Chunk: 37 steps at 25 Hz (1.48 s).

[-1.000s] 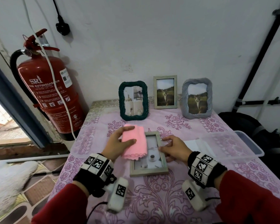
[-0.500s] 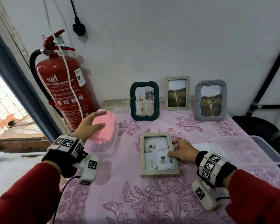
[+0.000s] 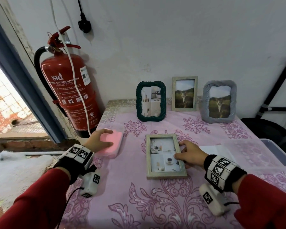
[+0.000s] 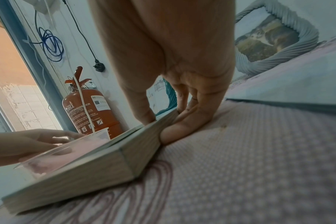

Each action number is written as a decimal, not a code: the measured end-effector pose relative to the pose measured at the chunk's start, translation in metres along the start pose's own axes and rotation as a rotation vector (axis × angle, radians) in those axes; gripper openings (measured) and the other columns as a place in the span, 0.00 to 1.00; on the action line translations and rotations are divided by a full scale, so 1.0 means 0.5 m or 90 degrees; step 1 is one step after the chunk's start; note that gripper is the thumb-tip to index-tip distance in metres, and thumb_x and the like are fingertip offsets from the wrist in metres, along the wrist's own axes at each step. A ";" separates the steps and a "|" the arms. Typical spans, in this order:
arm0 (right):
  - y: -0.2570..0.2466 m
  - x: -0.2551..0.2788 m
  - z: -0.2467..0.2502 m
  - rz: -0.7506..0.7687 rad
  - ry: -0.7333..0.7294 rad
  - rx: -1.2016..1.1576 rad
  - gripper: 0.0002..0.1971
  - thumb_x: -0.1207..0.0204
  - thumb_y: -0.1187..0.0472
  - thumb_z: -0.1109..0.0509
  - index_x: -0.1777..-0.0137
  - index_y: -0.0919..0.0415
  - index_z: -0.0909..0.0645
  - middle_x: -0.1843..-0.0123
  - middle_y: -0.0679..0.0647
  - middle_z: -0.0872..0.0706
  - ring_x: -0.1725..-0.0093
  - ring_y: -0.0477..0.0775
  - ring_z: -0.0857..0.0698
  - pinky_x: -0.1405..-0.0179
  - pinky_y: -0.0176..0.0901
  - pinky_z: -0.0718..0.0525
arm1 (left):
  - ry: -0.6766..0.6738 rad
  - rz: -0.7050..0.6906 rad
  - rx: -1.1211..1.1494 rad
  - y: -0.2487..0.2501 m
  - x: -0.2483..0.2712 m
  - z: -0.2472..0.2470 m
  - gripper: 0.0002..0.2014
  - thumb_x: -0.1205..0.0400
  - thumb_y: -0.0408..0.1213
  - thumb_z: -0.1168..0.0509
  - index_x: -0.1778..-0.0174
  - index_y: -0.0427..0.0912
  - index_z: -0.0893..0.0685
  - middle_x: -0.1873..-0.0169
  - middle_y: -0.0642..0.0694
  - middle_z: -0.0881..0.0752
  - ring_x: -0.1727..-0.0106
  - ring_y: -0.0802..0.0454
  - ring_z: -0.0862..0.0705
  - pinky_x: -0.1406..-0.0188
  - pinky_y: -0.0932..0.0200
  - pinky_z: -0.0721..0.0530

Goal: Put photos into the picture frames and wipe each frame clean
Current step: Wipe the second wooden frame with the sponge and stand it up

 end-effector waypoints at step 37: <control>-0.003 0.007 -0.002 0.021 0.023 0.027 0.20 0.30 0.66 0.27 0.37 0.61 0.22 0.65 0.54 0.16 0.69 0.52 0.13 0.77 0.44 0.13 | 0.078 -0.197 -0.041 0.129 0.187 -0.114 0.34 0.21 0.53 0.35 0.21 0.46 0.37 0.22 0.45 0.35 0.20 0.50 0.40 0.23 0.54 0.41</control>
Point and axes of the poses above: each hand's wrist, its own x-axis away from the middle knuckle, its own z-axis out of the back of the hand, y = z × x, the point moved 2 cm from there along -x, towards the middle knuckle
